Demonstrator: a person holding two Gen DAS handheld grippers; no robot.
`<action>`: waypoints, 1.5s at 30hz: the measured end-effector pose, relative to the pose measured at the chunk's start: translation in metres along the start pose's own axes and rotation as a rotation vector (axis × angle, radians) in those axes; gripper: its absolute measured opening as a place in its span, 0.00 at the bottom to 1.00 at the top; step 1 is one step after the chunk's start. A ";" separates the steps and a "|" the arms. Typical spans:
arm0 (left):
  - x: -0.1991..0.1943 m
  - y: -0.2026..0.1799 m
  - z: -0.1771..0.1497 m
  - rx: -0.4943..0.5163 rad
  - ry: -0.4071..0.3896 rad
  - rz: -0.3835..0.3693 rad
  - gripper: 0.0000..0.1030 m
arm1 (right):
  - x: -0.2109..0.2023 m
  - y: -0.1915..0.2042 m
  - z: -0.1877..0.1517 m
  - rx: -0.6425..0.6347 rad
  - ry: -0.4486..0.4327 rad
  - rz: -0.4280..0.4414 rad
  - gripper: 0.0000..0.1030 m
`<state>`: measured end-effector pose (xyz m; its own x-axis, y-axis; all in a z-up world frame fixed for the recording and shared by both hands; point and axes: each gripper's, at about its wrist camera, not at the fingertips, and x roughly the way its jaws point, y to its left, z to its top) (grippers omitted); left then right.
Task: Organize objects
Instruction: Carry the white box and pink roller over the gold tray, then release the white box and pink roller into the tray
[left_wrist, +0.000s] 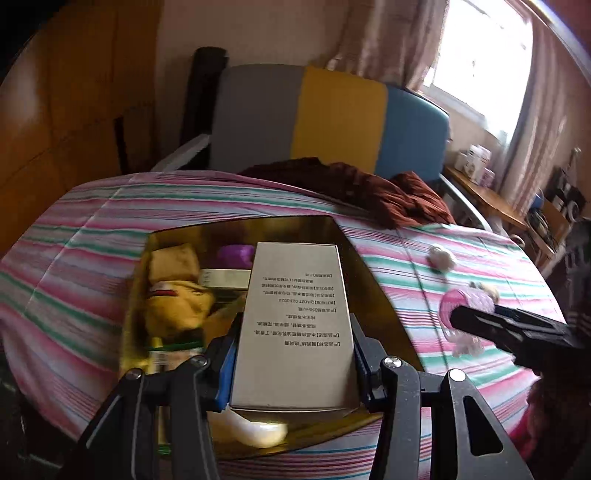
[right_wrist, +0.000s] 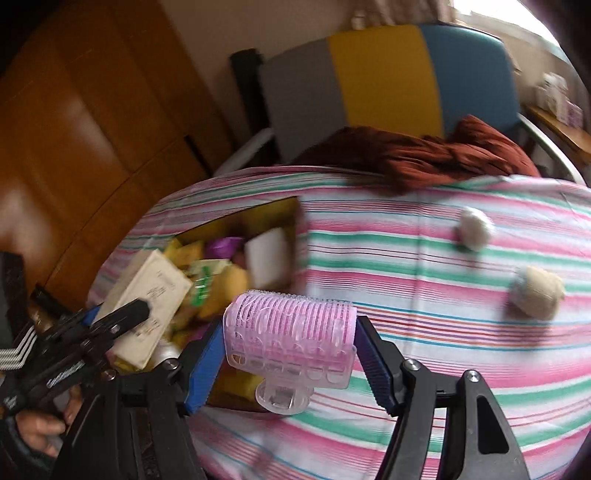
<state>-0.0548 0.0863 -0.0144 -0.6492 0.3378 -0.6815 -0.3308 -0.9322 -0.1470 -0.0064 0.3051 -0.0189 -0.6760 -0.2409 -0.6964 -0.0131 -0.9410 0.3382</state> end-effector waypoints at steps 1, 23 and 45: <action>-0.001 0.006 0.000 -0.010 -0.001 0.008 0.49 | 0.002 0.009 0.000 -0.019 0.004 0.015 0.67; 0.028 0.043 0.024 -0.055 -0.005 0.139 0.50 | 0.066 0.070 -0.007 -0.152 0.100 -0.005 0.69; -0.009 0.015 0.018 0.015 -0.086 0.128 0.61 | 0.032 0.071 -0.008 -0.132 0.010 -0.141 0.77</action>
<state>-0.0662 0.0718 0.0027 -0.7427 0.2273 -0.6299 -0.2516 -0.9664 -0.0520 -0.0234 0.2287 -0.0225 -0.6671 -0.1063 -0.7374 -0.0095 -0.9885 0.1511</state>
